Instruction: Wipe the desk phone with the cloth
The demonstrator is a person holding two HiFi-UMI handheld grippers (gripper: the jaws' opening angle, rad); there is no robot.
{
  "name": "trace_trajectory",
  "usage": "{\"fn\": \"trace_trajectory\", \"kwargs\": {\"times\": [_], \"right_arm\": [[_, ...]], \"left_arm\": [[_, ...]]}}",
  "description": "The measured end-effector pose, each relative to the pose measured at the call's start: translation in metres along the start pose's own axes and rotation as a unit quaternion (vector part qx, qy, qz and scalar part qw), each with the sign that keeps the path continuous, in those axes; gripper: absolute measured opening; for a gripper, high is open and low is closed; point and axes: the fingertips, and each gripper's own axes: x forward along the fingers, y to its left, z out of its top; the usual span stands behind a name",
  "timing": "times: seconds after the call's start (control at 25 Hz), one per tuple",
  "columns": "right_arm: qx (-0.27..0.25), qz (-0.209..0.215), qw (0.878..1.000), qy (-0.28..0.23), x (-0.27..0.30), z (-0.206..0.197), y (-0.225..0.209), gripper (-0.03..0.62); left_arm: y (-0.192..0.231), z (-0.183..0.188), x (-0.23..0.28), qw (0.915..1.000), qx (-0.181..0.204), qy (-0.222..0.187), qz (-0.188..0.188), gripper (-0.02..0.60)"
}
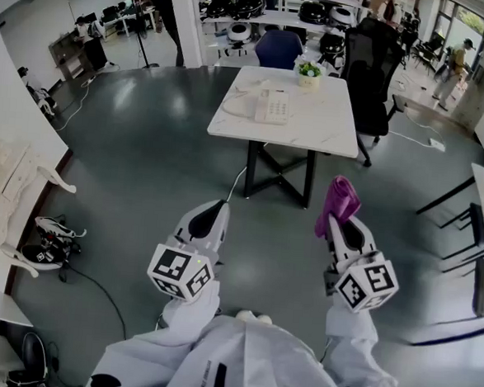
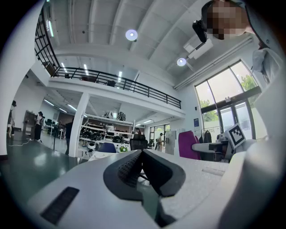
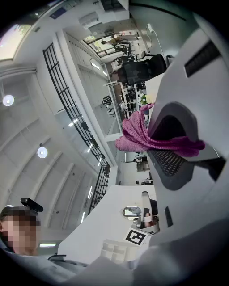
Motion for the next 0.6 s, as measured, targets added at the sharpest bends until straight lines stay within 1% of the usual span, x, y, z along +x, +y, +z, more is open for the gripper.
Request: {"fn": "trace_trajectory", "kwargs": {"times": [0.6], "right_arm": [[0.006, 0.005, 1.0, 0.002, -0.003, -0.001, -0.019, 0.037]], "left_arm": [[-0.013, -0.008, 0.013, 0.9999, 0.005, 0.013, 0.008, -0.002]]}}
